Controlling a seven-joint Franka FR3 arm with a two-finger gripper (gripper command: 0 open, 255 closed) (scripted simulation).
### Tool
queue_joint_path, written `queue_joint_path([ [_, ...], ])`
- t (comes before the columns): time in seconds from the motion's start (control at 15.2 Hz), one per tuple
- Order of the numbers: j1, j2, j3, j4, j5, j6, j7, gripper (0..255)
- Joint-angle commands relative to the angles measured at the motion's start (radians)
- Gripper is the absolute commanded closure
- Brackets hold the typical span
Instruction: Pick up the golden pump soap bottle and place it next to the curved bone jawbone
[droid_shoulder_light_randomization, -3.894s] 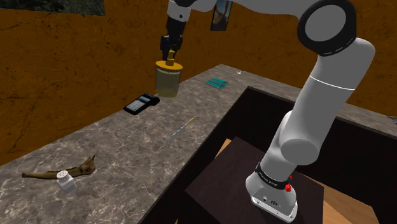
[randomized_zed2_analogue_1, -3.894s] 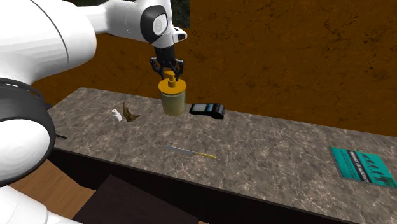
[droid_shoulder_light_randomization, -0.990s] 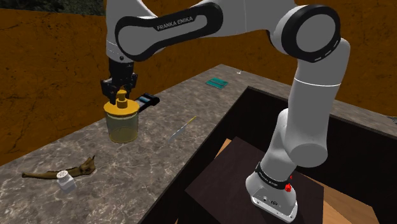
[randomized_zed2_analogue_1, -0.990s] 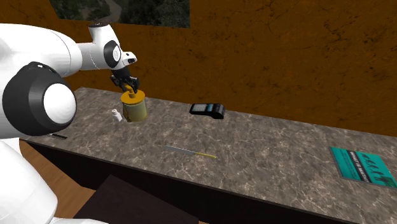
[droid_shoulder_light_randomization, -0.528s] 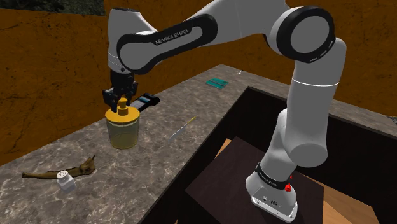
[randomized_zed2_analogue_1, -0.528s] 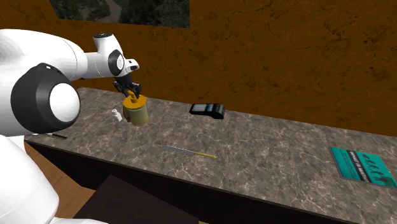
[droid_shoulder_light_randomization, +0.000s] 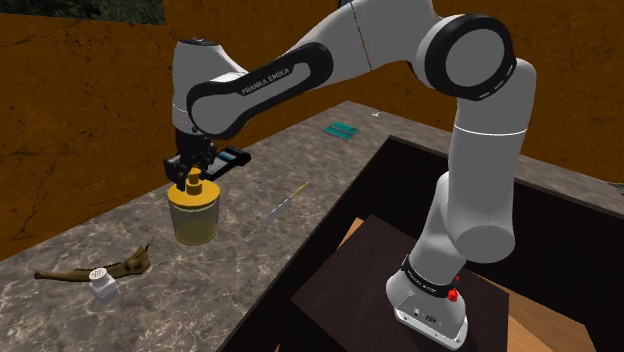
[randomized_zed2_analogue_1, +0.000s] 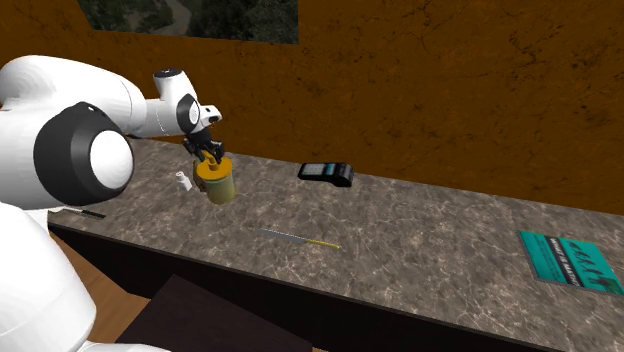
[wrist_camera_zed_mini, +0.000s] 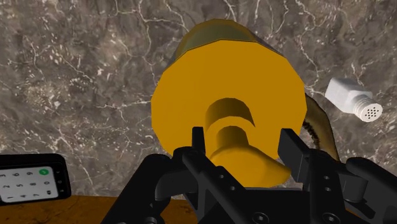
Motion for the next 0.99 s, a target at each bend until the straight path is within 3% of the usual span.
queue_joint_path([
  [0.0,-0.001,0.013,-0.001,-0.011,-0.002,0.025,0.000,255],
  [0.59,0.003,0.078,-0.006,-0.047,-0.013,0.126,0.009,255],
  [0.92,0.003,0.082,-0.006,-0.048,-0.014,0.131,0.010,255],
])
